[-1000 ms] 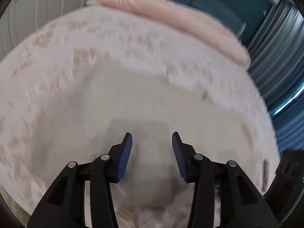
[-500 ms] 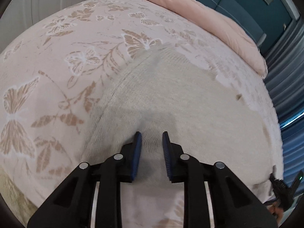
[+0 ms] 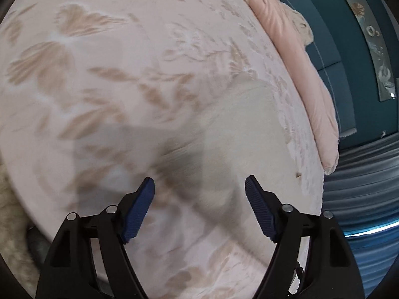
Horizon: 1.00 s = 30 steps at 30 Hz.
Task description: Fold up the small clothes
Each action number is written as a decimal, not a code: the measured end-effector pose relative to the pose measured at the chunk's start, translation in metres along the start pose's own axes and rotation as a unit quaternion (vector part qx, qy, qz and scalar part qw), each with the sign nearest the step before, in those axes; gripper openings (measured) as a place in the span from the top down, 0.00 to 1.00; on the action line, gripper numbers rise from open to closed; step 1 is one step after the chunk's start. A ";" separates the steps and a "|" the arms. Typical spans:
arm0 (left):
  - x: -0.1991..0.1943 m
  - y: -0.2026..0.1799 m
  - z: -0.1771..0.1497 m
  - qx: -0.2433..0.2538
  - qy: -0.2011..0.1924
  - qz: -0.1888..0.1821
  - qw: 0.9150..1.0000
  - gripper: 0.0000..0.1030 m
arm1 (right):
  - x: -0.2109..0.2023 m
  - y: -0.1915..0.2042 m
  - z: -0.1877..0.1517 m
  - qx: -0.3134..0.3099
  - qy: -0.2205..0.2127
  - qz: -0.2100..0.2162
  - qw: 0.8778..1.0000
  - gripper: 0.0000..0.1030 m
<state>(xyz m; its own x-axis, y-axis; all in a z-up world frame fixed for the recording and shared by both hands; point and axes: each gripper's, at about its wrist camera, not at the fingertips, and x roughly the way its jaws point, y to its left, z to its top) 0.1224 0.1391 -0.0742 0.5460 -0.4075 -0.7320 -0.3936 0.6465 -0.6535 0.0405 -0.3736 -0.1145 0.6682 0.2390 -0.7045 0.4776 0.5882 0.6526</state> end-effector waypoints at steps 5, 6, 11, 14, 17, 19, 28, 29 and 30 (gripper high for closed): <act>0.006 -0.031 0.010 0.019 0.014 -0.002 1.000 0.85 | -0.010 0.033 0.023 -0.011 -0.006 0.058 0.998 0.86; -0.004 -0.036 0.010 0.020 0.011 -0.013 1.000 0.86 | -0.023 0.040 0.028 -0.017 -0.020 0.069 0.997 0.86; -0.042 -0.038 -0.004 0.049 0.031 -0.015 0.998 0.87 | -0.059 0.033 0.019 -0.038 -0.034 0.040 0.998 0.88; -0.024 -0.010 -0.024 0.037 0.066 0.024 0.997 0.87 | -0.036 -0.010 -0.002 -0.008 0.011 -0.021 1.000 0.88; -0.011 0.012 -0.035 0.020 0.071 0.032 0.997 0.86 | -0.030 -0.035 -0.018 0.032 0.032 -0.019 0.999 0.89; -0.017 0.006 -0.034 0.035 0.064 0.031 0.997 0.86 | -0.047 -0.028 -0.015 0.017 0.015 -0.037 0.999 0.84; -0.013 0.001 -0.035 0.061 0.057 0.039 0.996 0.86 | -0.075 0.101 -0.006 -0.201 -0.040 -0.046 0.978 0.92; -0.013 -0.002 -0.035 0.064 0.057 0.041 0.996 0.86 | -0.063 0.117 -0.014 -0.227 -0.023 -0.039 0.973 0.96; -0.014 -0.002 -0.034 0.067 0.057 0.042 0.995 0.86 | -0.039 0.142 -0.024 -0.262 0.003 -0.026 0.965 0.96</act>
<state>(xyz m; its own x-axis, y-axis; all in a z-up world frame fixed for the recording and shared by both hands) 0.0903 0.1210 -0.0692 0.4253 -0.4135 -0.8050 -0.3284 0.7583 -0.5631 0.0683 -0.2809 -0.0008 0.6471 0.2012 -0.7353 0.1564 0.9090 0.3864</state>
